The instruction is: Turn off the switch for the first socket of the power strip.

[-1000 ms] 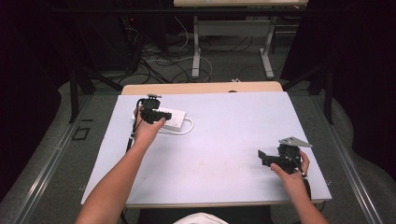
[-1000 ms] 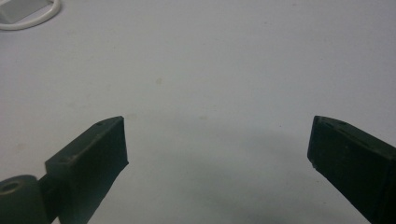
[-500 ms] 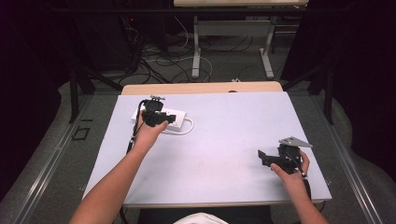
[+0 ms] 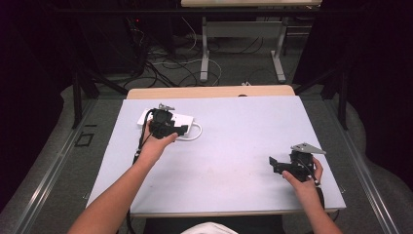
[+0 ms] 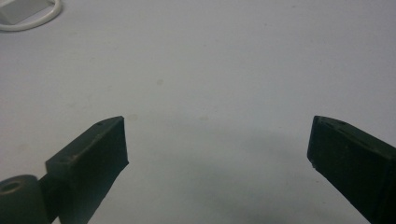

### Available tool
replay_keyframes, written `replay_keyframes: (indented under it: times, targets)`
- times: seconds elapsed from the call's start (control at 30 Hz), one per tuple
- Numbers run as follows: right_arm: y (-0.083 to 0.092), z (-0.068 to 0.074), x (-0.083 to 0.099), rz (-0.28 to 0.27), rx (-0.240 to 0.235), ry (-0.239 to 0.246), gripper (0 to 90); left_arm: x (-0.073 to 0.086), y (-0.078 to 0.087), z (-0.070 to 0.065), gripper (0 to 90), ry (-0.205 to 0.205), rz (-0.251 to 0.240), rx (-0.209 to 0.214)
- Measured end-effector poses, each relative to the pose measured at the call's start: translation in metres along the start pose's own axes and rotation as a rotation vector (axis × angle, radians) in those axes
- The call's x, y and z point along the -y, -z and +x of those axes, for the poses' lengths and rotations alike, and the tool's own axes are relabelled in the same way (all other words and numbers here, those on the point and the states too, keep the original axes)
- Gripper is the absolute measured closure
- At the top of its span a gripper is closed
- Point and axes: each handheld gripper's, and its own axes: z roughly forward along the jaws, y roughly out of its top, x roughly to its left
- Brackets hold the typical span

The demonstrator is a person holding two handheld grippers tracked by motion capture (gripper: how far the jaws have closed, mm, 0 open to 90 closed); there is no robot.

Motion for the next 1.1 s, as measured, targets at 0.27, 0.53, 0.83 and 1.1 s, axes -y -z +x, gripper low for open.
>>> replay_keyframes:
  times: [0.27,0.53,0.83,1.1]
  targets:
    - [0.001,-0.001,0.000,0.004,-0.006,0.012,4.6,0.013,0.012,0.002,33.3,-0.015,-0.039,0.001]
    - [0.001,-0.001,0.000,0.003,-0.005,0.010,4.6,0.035,0.022,0.011,30.6,0.031,-0.069,0.021]
    - [0.001,0.001,0.000,0.006,-0.006,0.002,4.6,0.050,0.034,0.013,7.7,0.061,-0.103,0.022]
    - [0.001,0.001,0.000,0.005,-0.006,0.002,4.6,0.066,0.043,0.016,0.2,0.060,-0.114,0.022]
